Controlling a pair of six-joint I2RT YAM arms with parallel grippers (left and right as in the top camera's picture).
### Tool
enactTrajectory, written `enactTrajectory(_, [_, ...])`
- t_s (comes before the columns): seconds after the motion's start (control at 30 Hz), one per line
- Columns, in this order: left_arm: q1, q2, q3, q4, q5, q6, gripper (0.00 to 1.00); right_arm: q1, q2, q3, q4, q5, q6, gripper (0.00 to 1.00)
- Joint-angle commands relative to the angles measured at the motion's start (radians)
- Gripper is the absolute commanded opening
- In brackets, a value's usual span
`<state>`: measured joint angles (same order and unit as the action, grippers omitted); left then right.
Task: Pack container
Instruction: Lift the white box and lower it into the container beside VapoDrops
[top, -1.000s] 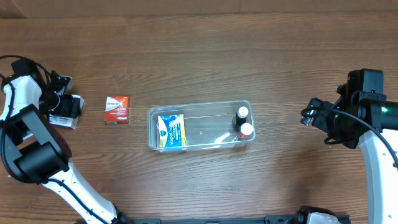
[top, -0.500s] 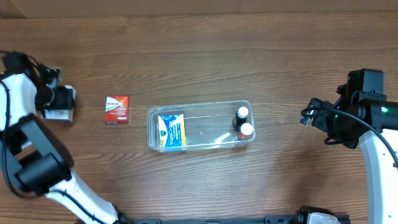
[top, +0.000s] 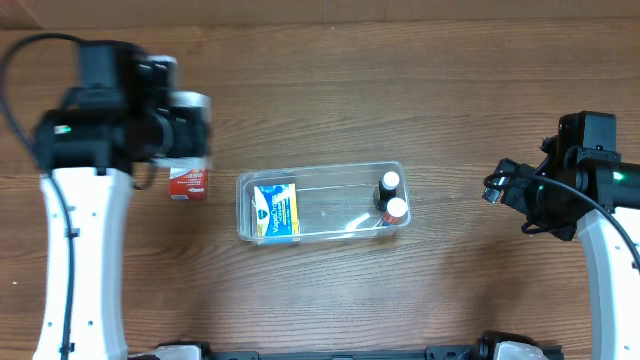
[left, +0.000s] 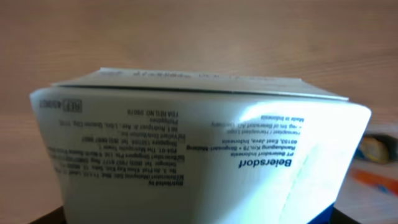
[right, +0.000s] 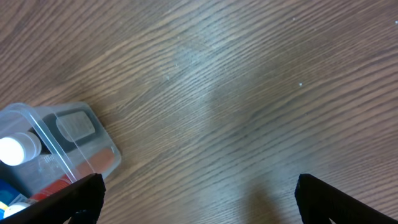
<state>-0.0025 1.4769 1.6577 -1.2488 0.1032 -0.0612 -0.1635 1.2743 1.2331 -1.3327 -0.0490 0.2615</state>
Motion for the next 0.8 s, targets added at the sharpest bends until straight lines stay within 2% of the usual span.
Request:
enactTrajectory(0.0, [-0.18,0.002,0.005,-0.068,0.01,-0.314,0.58,0.0,-0.006,-0.003,-0.005,-0.018,0.0,1.0])
enactTrajectory(0.07, [-0.293,0.023,0.005,-0.079,0.008,-0.4,0.6,0.0,-0.006,-0.003,-0.006,-0.018,0.0,1.0])
enactTrajectory(0.17, [-0.385,0.055,0.005,-0.075,-0.008,-0.517,0.65,0.0,-0.006,-0.003,-0.007,-0.019,0.0,1.0])
enactTrajectory(0.27, [-0.47,0.11,0.005,-0.047,-0.009,-0.591,0.66,0.0,-0.006,-0.003,-0.008,-0.023,0.0,1.0])
enactTrajectory(0.53, [-0.594,0.336,0.005,-0.024,-0.01,-0.616,0.65,0.0,-0.006,-0.003,-0.009,-0.024,-0.001,1.0])
enactTrajectory(0.77, [-0.597,0.483,0.005,-0.054,0.016,-0.639,0.62,0.0,-0.006,-0.003,-0.013,-0.024,-0.001,1.0])
